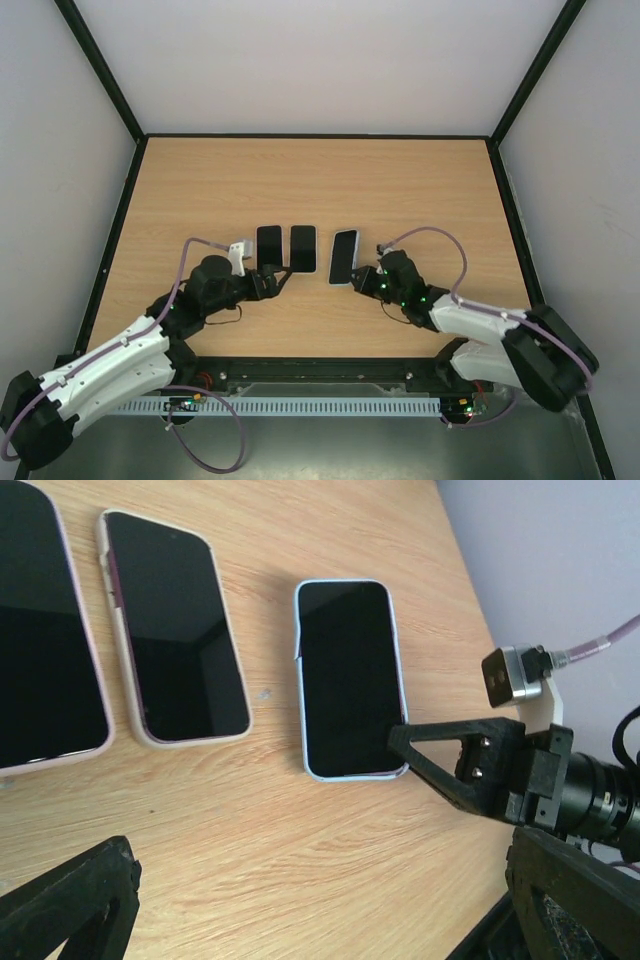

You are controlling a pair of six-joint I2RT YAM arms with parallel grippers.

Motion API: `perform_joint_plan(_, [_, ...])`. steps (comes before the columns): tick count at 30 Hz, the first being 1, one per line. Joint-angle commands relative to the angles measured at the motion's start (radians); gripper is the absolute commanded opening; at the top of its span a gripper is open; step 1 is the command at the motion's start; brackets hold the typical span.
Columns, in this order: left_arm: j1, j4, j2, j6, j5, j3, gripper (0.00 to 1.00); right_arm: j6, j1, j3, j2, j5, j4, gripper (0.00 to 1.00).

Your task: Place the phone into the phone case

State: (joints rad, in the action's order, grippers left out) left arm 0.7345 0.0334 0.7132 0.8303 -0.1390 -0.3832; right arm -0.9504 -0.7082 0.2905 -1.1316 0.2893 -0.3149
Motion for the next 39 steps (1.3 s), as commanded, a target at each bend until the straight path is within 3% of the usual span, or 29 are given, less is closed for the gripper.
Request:
perform_joint_plan(1, [-0.006, 0.081, -0.023, -0.026, 0.035, -0.028, 1.0, 0.088, 0.038, 0.123, -0.112, 0.102, -0.088, 0.02])
perform_joint_plan(15, [-0.007, 0.088, -0.097, -0.044, 0.044, -0.013, 1.0, 0.075, 0.099, 0.15, -0.297, 0.088, -0.135, 0.03])
perform_joint_plan(18, [-0.007, 0.116, -0.092, -0.047, 0.063, -0.031, 1.0, 0.064, 0.105, 0.152, -0.332, 0.062, -0.125, 0.14])
perform_joint_plan(24, [-0.009, 0.155, -0.086, -0.044, 0.097, -0.055, 1.0, 0.067, 0.107, 0.179, -0.318, 0.022, -0.028, 0.5])
perform_joint_plan(33, [-0.01, 0.23, -0.088, -0.019, 0.214, -0.097, 1.0, 0.085, 0.108, 0.189, -0.111, -0.078, 0.206, 0.99])
perform_joint_plan(39, [-0.011, 0.288, -0.106, -0.024, 0.263, -0.16, 1.0, 0.123, 0.107, 0.209, 0.135, -0.155, 0.365, 0.98])
